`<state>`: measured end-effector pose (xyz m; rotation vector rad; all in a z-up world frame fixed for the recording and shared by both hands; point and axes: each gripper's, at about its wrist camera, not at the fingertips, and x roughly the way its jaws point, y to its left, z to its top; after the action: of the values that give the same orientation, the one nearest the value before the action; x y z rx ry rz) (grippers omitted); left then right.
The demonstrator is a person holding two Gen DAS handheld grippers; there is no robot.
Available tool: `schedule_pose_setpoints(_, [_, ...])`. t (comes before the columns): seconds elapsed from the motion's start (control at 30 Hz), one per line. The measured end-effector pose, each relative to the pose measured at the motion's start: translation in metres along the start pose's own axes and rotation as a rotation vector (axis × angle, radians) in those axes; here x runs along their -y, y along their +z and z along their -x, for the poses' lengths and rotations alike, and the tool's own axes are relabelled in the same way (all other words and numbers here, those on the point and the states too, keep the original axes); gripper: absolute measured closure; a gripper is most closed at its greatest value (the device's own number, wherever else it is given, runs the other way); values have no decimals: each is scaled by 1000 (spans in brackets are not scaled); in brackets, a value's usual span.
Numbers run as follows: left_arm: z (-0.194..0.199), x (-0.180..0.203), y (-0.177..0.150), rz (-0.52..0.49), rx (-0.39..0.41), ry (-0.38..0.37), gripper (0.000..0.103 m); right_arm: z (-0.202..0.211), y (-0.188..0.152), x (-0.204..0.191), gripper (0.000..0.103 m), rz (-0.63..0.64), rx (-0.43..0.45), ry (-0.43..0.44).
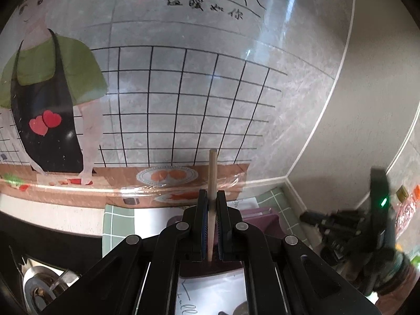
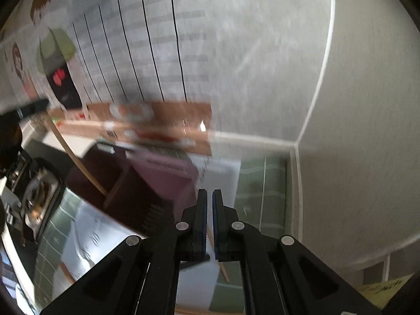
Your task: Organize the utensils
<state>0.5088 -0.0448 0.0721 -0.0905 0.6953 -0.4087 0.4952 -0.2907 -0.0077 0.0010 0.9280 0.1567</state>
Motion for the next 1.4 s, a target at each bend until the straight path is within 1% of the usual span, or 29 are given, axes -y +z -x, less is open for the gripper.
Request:
schedule_pose_setpoints(0.13, [11,2,8,4,33,-6,97,-26,-23,6,97,-10,-83,15])
schedule_pose_setpoints(0.2, [21,5,15,0,59,-12,97,-40,-32,8,92,-16,-116,32])
schedule_pose_setpoints(0.27, [39,9,25,-6,101,-30,97,-53,-38,8,86,-14,-145,53])
schedule_pose_setpoints(0.4, [84,22,41,-29,180,-64,97,-72,-46,9,84,-3,-169,53])
schedule_pose_setpoints(0.47, [103,28,42,-42,200,-77,97,-81,-50,12,84,-12,-183,47])
schedule_pose_setpoints(0.57, [127,36,36,-58,196,-105,97,-90,-59,15,86,-19,-214,36])
schedule_pose_setpoints(0.6, [131,37,32,-60,190,-109,97,-88,-61,13,91,-5,-204,19])
schedule_pose_setpoints(0.63, [137,38,26,-62,178,-110,97,-86,-64,11,94,4,-212,4])
schedule_pose_setpoints(0.7, [143,38,11,-59,146,-103,97,-78,-71,9,98,-2,-222,-4])
schedule_pose_setpoints(0.83, [144,36,-24,-35,73,-96,97,-46,-98,5,99,-30,-218,4])
schedule_pose_setpoints(0.97, [134,26,-70,16,-20,-98,97,-8,-133,-7,98,-30,-246,65])
schedule_pose_setpoints(1.03, [127,19,-89,52,-61,-105,97,5,-141,-6,97,-39,-232,77])
schedule_pose_setpoints(1.07, [124,15,-95,67,-75,-103,97,9,-140,-4,92,-48,-219,94])
schedule_pose_setpoints(1.1, [121,10,-102,84,-91,-100,97,10,-136,-2,88,-50,-209,91])
schedule_pose_setpoints(1.13, [119,7,-106,93,-98,-98,97,8,-129,0,81,-46,-197,75])
schedule_pose_setpoints(1.17, [117,3,-110,103,-106,-93,95,6,-122,-3,77,-27,-188,66])
schedule_pose_setpoints(1.23, [109,-2,-119,97,-142,-86,95,-8,-109,-14,76,26,-201,54])
schedule_pose_setpoints(1.33, [94,-10,-134,84,-199,-50,93,-33,-98,-22,76,60,-226,42])
schedule_pose_setpoints(1.4, [85,-17,-143,65,-233,-42,89,-45,-91,-23,76,64,-219,43])
